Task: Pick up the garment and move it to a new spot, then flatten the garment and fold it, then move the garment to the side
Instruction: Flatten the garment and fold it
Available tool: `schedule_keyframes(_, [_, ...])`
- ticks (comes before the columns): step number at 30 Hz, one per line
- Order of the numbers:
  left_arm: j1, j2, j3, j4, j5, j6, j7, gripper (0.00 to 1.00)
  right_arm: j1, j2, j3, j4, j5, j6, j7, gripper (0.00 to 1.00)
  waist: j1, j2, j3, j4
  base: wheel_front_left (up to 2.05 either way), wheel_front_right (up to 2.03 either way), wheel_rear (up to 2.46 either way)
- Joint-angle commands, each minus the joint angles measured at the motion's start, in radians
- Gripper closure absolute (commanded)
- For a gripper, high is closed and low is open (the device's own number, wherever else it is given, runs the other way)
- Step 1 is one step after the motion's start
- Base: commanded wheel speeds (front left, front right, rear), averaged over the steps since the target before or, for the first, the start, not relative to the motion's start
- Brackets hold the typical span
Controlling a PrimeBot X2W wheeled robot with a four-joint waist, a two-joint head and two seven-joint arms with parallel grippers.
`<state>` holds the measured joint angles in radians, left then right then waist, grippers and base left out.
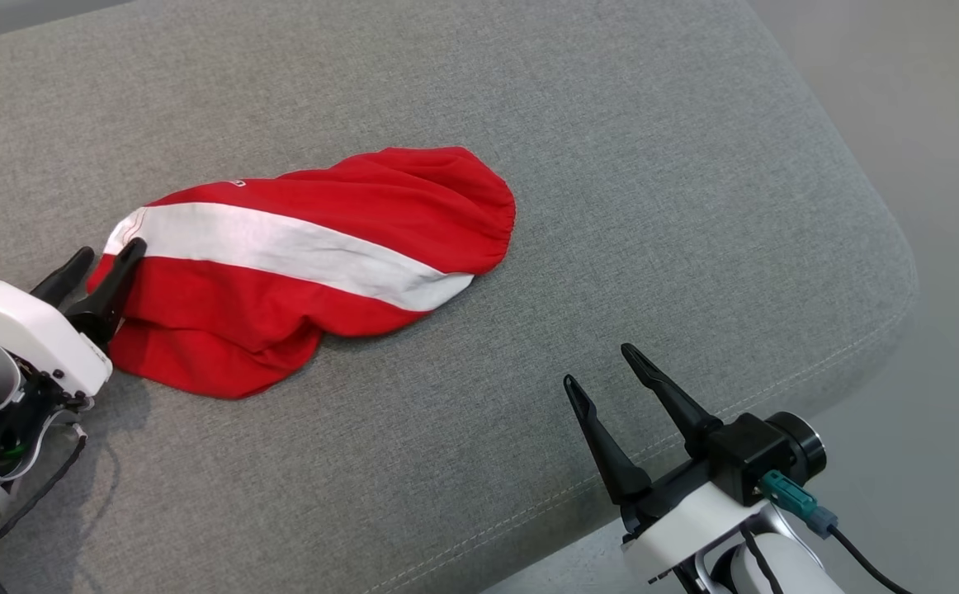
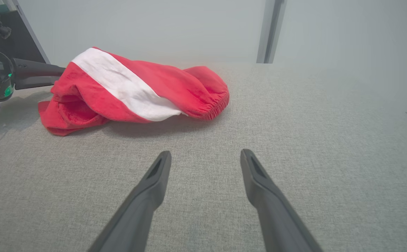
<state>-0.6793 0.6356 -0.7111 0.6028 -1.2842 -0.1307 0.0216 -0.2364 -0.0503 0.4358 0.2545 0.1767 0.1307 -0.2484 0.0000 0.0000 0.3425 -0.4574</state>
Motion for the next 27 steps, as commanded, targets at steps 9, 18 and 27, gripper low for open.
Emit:
schedule_keyframes(9, [-0.054,0.048,0.027,-0.016,-0.086,0.000,0.084,0.63,0.012,0.000,0.012,-0.034,0.002,0.000,-0.013,0.00,0.0000,0.0000,0.005,0.004,0.00,0.00,0.00])
schedule_keyframes(18, [-0.062,0.051,0.032,-0.099,-0.084,0.000,-0.035,1.00,-0.008,0.000,-0.001,-0.022,0.010,0.000,-0.013,0.00,0.0000,0.0000,-0.008,0.057,0.00,0.00,0.00])
schedule_keyframes(27, [-0.023,0.078,0.039,-0.280,-0.037,0.000,-0.255,1.00,-0.045,0.000,-0.027,0.054,0.016,0.000,-0.013,0.00,0.0000,0.0000,-0.067,0.179,0.00,0.00,0.00])
